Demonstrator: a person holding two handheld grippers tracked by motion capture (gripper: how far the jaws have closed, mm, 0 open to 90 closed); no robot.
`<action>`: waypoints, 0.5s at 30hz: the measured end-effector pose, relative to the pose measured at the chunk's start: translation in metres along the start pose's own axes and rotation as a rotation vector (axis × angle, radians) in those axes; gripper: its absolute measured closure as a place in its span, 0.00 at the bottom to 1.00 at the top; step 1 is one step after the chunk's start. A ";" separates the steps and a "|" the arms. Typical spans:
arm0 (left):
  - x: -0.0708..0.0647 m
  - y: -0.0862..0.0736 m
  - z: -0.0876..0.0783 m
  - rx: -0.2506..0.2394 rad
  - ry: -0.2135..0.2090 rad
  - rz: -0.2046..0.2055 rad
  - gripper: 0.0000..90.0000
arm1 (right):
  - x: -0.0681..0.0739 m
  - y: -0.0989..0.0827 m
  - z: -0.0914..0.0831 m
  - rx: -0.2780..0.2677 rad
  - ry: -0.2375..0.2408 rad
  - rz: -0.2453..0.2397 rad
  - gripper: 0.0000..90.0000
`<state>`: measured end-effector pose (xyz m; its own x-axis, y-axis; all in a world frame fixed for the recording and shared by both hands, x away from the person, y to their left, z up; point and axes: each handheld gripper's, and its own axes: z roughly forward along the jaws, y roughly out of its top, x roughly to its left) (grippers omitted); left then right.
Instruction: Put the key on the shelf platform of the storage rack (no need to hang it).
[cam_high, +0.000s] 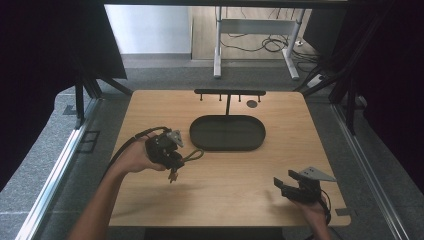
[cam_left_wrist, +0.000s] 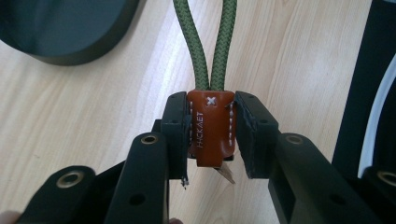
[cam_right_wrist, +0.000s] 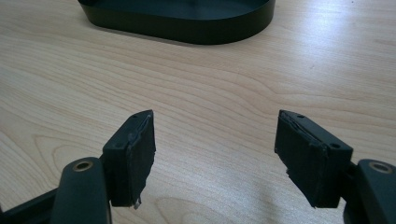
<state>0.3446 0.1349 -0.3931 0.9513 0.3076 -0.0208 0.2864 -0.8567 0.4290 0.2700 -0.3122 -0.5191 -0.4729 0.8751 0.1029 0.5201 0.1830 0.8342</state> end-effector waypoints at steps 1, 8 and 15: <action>0.000 0.001 -0.002 -0.008 -0.005 0.004 0.75 | 0.000 0.000 0.000 0.000 0.001 0.000 0.33; 0.000 0.009 -0.007 -0.009 0.007 0.016 0.75 | -0.001 0.000 -0.001 0.003 -0.001 0.000 0.33; 0.001 0.018 -0.012 -0.010 0.015 0.022 0.75 | -0.001 0.000 0.000 -0.003 -0.006 -0.001 0.33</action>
<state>0.3491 0.1246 -0.3750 0.9554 0.2952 0.0018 0.2647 -0.8592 0.4378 0.2700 -0.3130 -0.5194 -0.4692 0.8775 0.0992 0.5178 0.1824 0.8358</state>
